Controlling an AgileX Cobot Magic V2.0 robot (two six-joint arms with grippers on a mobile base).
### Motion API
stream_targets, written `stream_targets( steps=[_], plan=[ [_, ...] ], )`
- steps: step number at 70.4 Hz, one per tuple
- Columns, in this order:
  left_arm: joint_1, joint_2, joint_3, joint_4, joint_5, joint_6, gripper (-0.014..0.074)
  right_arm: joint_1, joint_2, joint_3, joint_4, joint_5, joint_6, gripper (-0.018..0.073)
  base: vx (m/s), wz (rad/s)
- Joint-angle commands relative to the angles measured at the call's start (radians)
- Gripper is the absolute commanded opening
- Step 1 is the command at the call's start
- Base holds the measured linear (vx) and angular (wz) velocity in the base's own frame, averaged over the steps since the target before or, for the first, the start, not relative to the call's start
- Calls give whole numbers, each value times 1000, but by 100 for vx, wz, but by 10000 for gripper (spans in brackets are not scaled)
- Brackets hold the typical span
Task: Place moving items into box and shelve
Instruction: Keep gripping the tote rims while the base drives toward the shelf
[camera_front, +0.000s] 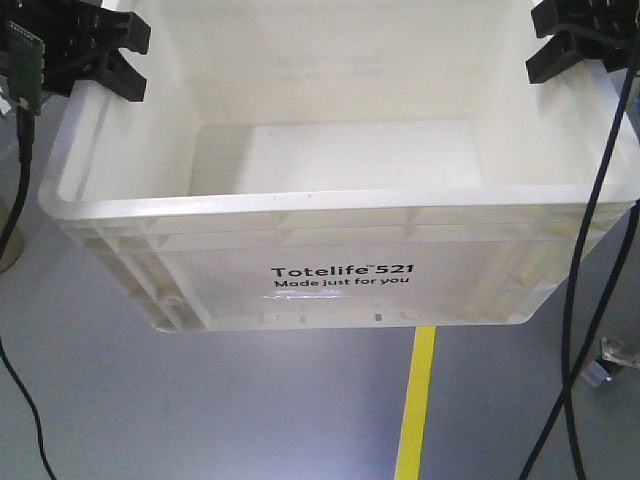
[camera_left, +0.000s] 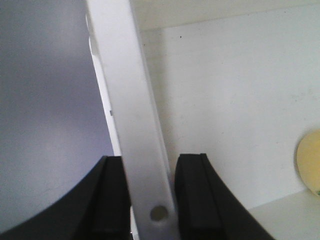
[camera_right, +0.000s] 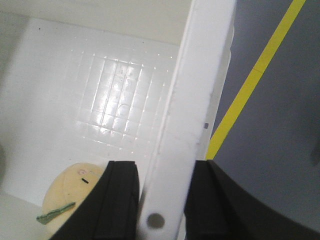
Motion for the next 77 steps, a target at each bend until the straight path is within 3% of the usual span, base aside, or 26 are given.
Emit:
stream_targets(
  steps=[1,77],
  plan=[
    [-10,-53,-48,-103,-115,21,-17,8,-54,-38,116,-18,-34,-12,54,-7],
    [-10,-53,-48,-107,-116,21,-17,8,-54,-38,115,-18,-35,-12,53,-11]
  ],
)
